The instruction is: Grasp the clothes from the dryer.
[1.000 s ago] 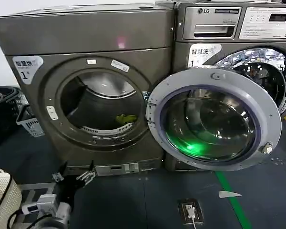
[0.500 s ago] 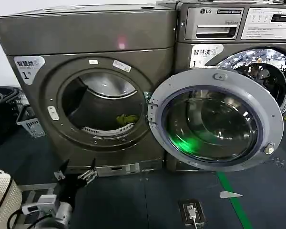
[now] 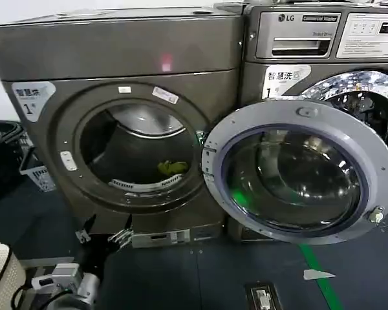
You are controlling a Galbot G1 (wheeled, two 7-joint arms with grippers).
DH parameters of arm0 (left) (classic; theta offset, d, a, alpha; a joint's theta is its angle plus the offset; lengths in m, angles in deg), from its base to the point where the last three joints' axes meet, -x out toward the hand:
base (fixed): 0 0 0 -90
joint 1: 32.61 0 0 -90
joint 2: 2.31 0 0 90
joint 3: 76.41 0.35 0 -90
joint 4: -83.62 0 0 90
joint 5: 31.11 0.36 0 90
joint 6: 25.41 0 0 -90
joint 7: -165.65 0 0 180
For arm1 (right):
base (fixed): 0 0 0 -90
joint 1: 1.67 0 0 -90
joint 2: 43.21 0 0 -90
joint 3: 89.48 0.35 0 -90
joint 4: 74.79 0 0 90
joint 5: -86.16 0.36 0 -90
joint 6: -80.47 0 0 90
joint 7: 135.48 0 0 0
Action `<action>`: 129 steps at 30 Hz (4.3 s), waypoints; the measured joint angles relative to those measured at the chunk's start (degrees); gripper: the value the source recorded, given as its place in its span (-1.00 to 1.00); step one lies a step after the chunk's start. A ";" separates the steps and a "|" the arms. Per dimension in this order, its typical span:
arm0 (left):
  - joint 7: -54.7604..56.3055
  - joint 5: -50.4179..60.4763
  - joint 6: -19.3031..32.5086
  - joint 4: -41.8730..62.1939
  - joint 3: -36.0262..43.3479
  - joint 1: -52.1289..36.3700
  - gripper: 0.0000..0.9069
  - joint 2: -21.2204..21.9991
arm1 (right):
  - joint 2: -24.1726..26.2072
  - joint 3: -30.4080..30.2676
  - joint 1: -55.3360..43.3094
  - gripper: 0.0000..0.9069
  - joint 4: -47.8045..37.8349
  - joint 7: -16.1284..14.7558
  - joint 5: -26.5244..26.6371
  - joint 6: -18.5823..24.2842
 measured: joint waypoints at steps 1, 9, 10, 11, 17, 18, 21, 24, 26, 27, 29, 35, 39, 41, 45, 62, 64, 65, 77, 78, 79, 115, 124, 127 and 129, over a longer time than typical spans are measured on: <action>-0.06 0.09 0.00 0.05 0.00 -0.02 1.00 -0.02 | 0.00 0.00 -0.01 1.00 0.01 -0.02 0.00 0.05; -0.45 1.04 0.38 0.37 0.06 -0.17 1.00 -0.10 | -0.14 0.10 -0.03 1.00 0.05 -0.13 0.00 0.27; -0.46 1.08 0.38 0.37 0.06 -0.17 1.00 -0.11 | -0.14 0.11 -0.03 1.00 0.05 -0.14 0.00 0.27; -0.48 1.11 0.38 0.36 0.06 -0.16 1.00 -0.11 | -0.14 0.12 -0.03 1.00 0.04 -0.17 0.00 0.29; -0.51 1.35 0.40 0.36 0.07 -0.12 1.00 -0.11 | -0.14 0.11 -0.05 1.00 0.00 -0.31 -0.01 0.36; -0.51 1.35 0.40 0.35 0.05 -0.12 1.00 -0.11 | -0.14 0.11 -0.08 1.00 0.00 -0.31 -0.01 0.37; -0.51 1.35 0.40 0.30 0.05 -0.09 1.00 -0.09 | -0.22 0.10 -0.09 1.00 0.04 -0.32 -0.02 0.38; -0.48 1.35 0.40 0.29 0.05 -0.09 1.00 -0.07 | -0.22 0.11 -0.10 1.00 0.02 -0.35 -0.02 0.41; -0.46 1.35 0.38 0.29 0.06 -0.06 1.00 -0.06 | -0.21 0.10 -0.13 1.00 0.01 -0.38 -0.02 0.43; -0.44 1.35 0.37 0.30 0.05 -0.06 1.00 -0.05 | -0.21 0.08 -0.14 1.00 0.02 -0.40 -0.03 0.44; -0.41 1.38 0.38 0.32 0.04 -0.09 1.00 -0.02 | -0.23 0.05 -0.19 1.00 0.02 -0.44 -0.04 0.45; -0.42 1.44 0.47 0.34 -0.14 -0.26 1.00 0.01 | -0.82 -0.08 -0.31 1.00 0.30 -0.54 -0.26 0.41; -0.53 1.35 1.17 0.88 -0.07 -0.79 1.00 -0.32 | -1.34 -0.10 -0.21 1.00 0.93 -1.08 -0.92 0.25; -0.41 1.34 1.49 1.36 0.17 -1.15 1.00 -0.41 | -1.37 -0.04 -0.01 1.00 1.33 -1.28 -1.09 0.26; -0.17 1.32 2.31 2.97 0.88 -2.77 1.00 -0.49 | -1.74 0.41 0.39 1.00 1.90 -1.35 -1.33 0.33; 1.46 -0.17 6.18 26.50 6.28 -27.47 1.00 -0.90 | -1.87 2.53 2.15 1.00 2.45 -1.53 -1.54 0.30; 1.74 -0.19 6.72 30.73 7.04 -30.92 1.00 -0.56 | -1.86 2.58 2.17 1.00 2.29 -1.54 -1.46 0.32; 1.89 -0.17 6.97 32.79 7.36 -32.46 1.00 -0.40 | -1.89 2.64 2.25 1.00 2.30 -1.57 -1.39 0.32; 1.69 -0.06 12.16 58.40 10.27 -50.91 1.00 1.09 | -1.19 4.41 2.99 1.00 1.41 -1.71 -0.20 0.22; 1.49 -0.10 12.44 60.49 10.49 -52.33 1.00 1.10 | -1.10 4.44 2.95 1.00 1.34 -1.72 -0.16 0.20; 1.23 -0.05 12.82 62.68 10.71 -53.90 1.00 1.19 | -1.00 4.44 2.86 1.00 1.32 -1.73 -0.09 0.15; -45.82 15.85 25.73 112.02 51.92 -90.78 1.00 -2.44 | -0.89 6.21 2.67 1.00 -0.26 -2.54 0.72 0.42; -50.23 26.16 25.38 113.47 58.04 -91.94 1.00 0.35 | -1.20 6.69 2.81 1.00 -0.69 -2.66 0.58 0.55; -50.79 29.04 25.18 114.28 59.30 -91.94 1.00 1.39 | -1.26 6.59 2.60 1.00 -0.68 -2.68 0.53 0.59; -50.86 30.46 24.94 114.58 59.97 -91.93 1.00 1.79 | -1.30 6.47 2.50 1.00 -0.67 -2.68 0.50 0.59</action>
